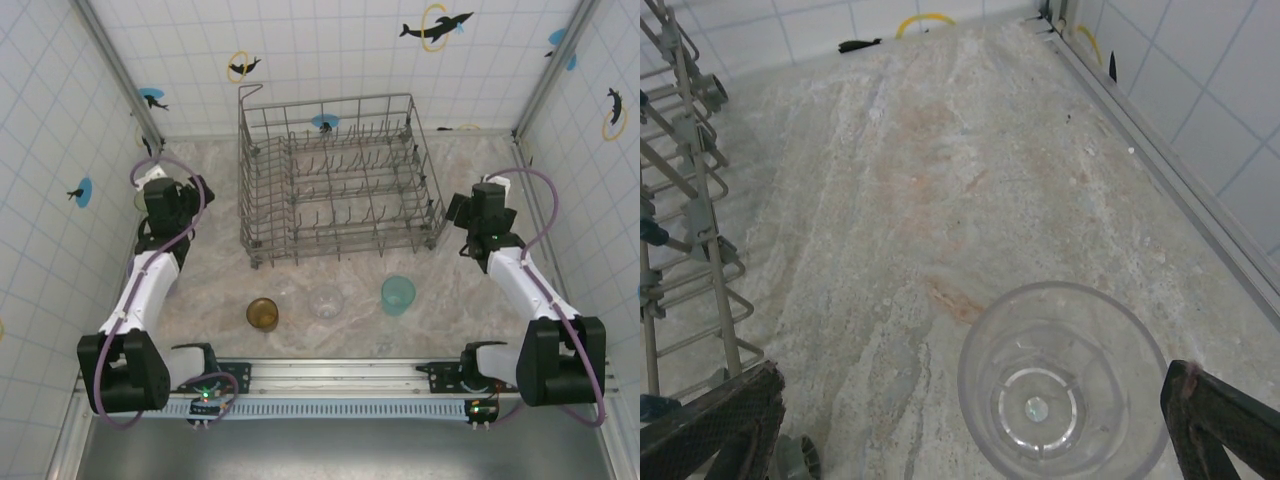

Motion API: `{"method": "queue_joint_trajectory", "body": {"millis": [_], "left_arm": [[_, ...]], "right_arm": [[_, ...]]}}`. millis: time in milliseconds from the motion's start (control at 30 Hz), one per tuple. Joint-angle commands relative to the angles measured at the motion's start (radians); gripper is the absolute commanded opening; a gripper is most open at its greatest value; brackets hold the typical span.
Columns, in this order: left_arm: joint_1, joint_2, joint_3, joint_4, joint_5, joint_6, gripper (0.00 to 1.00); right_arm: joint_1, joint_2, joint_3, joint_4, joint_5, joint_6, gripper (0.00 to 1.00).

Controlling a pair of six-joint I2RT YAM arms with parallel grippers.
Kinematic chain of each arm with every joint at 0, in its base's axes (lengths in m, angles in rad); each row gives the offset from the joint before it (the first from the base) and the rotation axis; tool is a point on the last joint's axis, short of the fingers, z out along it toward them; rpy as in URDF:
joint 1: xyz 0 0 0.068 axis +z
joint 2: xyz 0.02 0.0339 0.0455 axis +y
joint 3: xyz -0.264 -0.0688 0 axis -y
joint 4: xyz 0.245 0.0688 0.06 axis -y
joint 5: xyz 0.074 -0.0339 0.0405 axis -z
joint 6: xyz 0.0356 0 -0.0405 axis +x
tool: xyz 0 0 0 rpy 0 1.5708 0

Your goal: Load the cups into the dish rack

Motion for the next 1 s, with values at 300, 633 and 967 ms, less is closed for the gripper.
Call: {"method": "queue_joint_trajectory", "body": {"millis": [300,633,967], "left_arm": [[-0.008,-0.092,-0.068,-0.115,0.096,0.095,0.98],[-0.014,-0.163,-0.133,-0.108,0.112,0.124,0.98],[-0.016,-0.17,-0.129,-0.117,0.131,0.128,0.98]], "right_arm": [[0.08,-0.141,0.12,-0.367,-0.074,0.022,1.0],[0.22,-0.254,0.096,-0.595,-0.144,0.084,0.96],[0.417,-0.281,0.046,-0.725,-0.151,0.184,0.86]]}}
